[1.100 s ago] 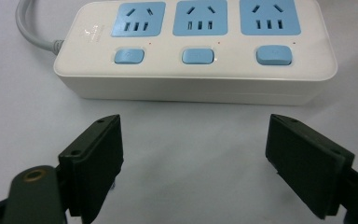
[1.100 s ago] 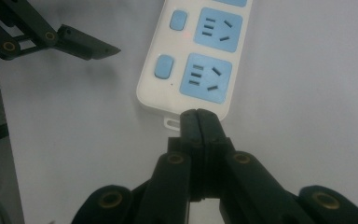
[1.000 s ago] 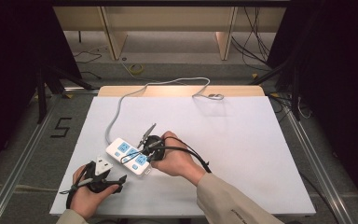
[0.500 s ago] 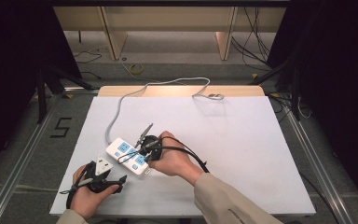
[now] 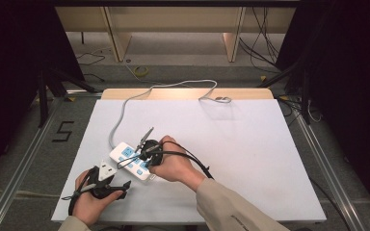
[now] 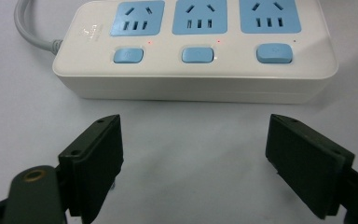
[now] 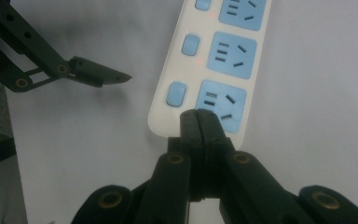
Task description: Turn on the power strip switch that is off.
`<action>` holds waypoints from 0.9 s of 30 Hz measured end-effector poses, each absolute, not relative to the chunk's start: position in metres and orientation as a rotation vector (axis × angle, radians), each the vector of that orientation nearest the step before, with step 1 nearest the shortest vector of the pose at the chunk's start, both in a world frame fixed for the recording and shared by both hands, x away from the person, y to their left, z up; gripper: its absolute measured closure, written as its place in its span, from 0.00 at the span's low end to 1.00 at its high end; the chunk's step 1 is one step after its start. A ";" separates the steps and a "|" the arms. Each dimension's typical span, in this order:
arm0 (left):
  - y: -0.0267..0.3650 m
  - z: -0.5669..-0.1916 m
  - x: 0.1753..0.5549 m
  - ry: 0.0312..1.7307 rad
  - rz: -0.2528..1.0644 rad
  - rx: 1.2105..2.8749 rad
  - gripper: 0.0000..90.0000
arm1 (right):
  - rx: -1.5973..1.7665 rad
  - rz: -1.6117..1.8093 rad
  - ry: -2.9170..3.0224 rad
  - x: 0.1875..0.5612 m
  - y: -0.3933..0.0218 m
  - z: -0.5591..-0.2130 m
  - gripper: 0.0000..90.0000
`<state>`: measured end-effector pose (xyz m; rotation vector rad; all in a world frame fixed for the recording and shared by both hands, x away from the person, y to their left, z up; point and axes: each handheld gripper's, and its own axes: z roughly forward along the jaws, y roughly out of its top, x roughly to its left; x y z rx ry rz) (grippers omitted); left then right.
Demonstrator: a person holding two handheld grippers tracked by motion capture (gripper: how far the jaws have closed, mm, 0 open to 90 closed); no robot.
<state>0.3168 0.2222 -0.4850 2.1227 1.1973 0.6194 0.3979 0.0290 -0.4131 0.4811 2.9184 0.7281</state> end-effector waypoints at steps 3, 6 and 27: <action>0.222 -0.485 0.317 1.196 0.620 2.121 0.21 | 0.484 0.722 2.921 0.398 0.031 -0.414 1.00; 0.222 -0.485 0.317 1.198 0.621 2.119 0.21 | 0.484 0.723 2.922 0.398 0.033 -0.415 1.00; 0.222 -0.486 0.317 1.195 0.617 2.120 0.21 | 0.511 0.727 2.921 0.400 0.047 -0.421 1.00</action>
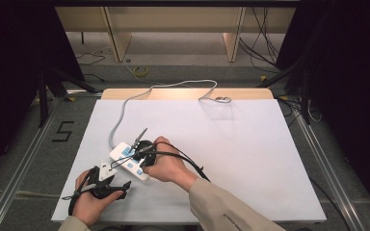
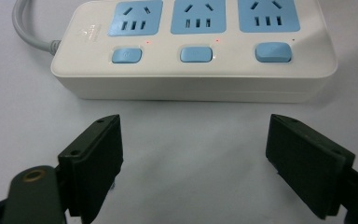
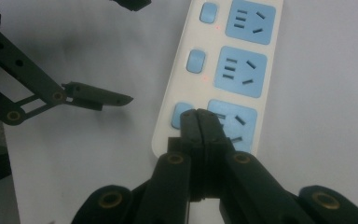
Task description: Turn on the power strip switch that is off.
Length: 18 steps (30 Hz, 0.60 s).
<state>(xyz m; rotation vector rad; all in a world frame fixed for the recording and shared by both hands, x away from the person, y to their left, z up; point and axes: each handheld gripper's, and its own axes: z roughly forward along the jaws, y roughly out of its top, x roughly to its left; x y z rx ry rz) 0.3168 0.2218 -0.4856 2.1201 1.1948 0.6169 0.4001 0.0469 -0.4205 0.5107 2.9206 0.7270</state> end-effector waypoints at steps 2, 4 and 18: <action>0.222 -0.485 0.317 1.193 0.617 2.126 0.21 | 0.521 0.721 2.919 0.400 0.049 -0.421 1.00; 0.222 -0.486 0.317 1.194 0.617 2.124 0.21 | 0.522 0.734 2.919 0.401 0.051 -0.423 1.00; 0.222 -0.486 0.317 1.195 0.617 2.121 0.21 | 0.554 0.733 2.921 0.401 0.060 -0.432 1.00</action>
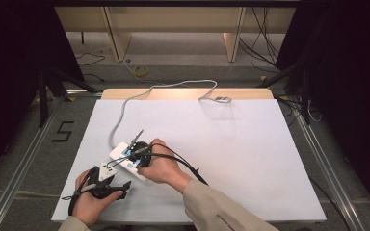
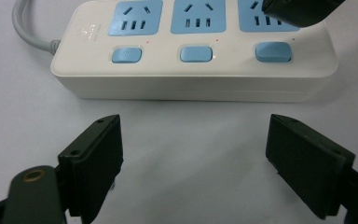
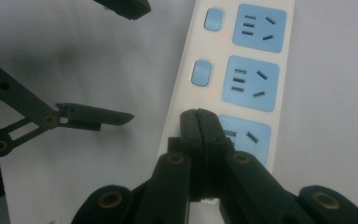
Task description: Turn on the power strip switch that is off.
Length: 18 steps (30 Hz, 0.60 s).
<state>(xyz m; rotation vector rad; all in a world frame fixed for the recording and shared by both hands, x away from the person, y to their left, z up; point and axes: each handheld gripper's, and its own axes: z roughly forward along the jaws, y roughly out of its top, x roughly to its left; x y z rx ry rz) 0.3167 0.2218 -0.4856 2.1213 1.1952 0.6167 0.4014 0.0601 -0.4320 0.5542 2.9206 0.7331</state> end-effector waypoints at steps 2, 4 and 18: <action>0.222 -0.486 0.317 1.196 0.618 2.119 0.21 | 0.562 0.734 2.922 0.401 0.061 -0.433 1.00; 0.222 -0.486 0.317 1.196 0.617 2.116 0.21 | 0.570 0.732 2.920 0.401 0.062 -0.434 1.00; 0.222 -0.486 0.317 1.194 0.620 2.120 0.21 | 0.582 0.717 2.926 0.402 0.066 -0.441 1.00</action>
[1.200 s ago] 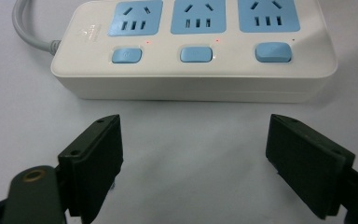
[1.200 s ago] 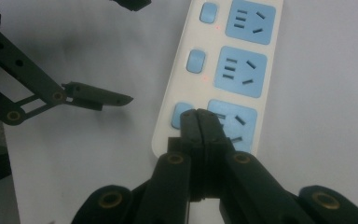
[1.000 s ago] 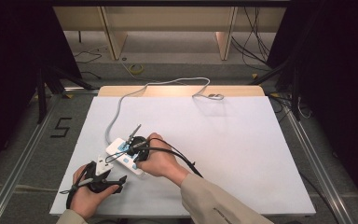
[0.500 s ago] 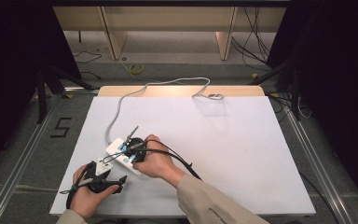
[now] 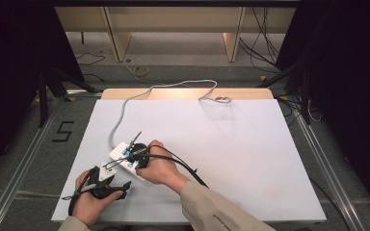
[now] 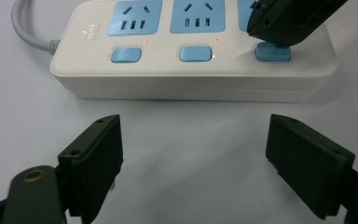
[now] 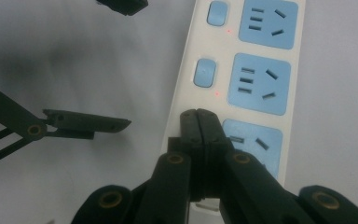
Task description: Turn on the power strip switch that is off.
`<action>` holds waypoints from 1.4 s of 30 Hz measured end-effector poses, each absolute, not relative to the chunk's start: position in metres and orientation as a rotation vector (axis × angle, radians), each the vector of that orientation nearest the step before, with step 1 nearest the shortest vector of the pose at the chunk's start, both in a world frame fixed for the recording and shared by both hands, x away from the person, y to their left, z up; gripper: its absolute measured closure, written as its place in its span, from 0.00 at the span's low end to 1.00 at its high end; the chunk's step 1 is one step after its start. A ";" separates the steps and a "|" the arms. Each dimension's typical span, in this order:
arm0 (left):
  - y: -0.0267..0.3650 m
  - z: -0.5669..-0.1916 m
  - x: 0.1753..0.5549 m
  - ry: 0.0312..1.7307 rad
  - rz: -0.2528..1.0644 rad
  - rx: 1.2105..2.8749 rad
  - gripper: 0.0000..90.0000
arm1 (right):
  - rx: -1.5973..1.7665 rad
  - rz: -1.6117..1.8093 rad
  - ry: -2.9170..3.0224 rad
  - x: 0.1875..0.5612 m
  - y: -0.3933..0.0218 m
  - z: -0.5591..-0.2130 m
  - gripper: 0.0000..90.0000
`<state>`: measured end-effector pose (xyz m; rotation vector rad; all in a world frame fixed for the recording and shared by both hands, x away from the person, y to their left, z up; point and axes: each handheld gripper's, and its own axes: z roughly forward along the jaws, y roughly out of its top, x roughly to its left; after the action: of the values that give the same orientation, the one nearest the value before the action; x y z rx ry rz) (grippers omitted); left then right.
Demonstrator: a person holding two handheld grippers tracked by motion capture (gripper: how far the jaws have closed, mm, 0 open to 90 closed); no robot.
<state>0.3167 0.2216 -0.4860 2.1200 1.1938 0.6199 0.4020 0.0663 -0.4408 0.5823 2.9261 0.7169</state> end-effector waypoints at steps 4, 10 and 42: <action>0.221 -0.486 0.317 1.196 0.619 2.115 0.21 | 0.574 0.713 2.925 0.402 0.067 -0.441 1.00; 0.221 -0.486 0.317 1.198 0.619 2.116 0.21 | 0.576 0.706 2.921 0.402 0.068 -0.441 1.00; 0.221 -0.487 0.317 1.195 0.610 2.130 0.21 | 0.608 0.657 2.915 0.400 0.072 -0.443 1.00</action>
<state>0.3170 0.2213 -0.4869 2.1295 1.1951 0.6099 0.3999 0.0719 -0.4426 0.6083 2.9146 0.6575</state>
